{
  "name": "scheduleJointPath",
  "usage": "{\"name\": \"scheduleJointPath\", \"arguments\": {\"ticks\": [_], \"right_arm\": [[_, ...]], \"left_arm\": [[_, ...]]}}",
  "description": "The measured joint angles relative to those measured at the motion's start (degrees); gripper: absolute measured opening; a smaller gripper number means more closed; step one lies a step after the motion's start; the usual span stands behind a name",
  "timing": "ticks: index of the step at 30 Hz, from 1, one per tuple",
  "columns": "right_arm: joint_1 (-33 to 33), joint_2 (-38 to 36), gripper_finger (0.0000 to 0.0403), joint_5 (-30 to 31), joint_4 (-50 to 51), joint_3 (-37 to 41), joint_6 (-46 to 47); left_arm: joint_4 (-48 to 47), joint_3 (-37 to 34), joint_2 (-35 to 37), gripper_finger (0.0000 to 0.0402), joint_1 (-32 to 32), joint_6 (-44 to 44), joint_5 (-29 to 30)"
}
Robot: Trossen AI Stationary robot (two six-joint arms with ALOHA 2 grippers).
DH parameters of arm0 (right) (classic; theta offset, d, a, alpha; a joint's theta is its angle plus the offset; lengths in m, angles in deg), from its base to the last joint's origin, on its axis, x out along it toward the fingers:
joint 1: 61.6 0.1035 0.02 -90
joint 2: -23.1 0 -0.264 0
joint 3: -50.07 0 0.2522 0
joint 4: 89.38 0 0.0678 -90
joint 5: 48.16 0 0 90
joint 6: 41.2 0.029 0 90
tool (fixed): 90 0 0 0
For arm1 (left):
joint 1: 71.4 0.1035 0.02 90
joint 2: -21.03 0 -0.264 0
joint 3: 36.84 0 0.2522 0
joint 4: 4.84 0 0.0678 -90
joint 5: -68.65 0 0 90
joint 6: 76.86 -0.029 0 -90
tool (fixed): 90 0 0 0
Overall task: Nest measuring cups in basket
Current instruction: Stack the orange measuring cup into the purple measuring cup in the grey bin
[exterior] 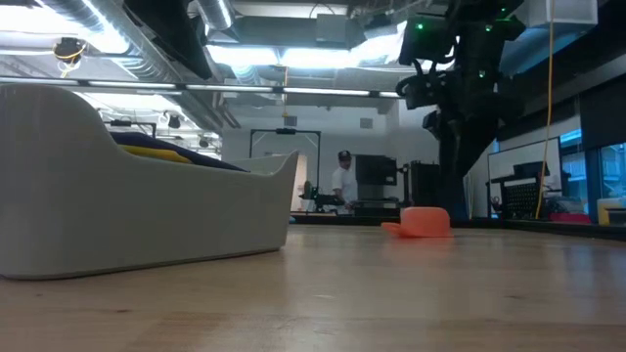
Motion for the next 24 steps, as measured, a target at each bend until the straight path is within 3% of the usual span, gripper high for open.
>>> {"name": "scheduleJointPath", "arguments": {"ticks": [19, 24], "right_arm": [[-0.1, 0.0, 0.0233, -0.2, -8.5, -0.1, -1.6], [-2.0, 0.0, 0.0263, -2.7, -8.6, -0.1, -2.1]], "left_arm": [[-0.1, 0.0, 0.0, 0.011, 0.0, 0.0, -0.1], [-0.1, 0.0, 0.0, 0.011, 0.0, 0.0, -0.1]]}}
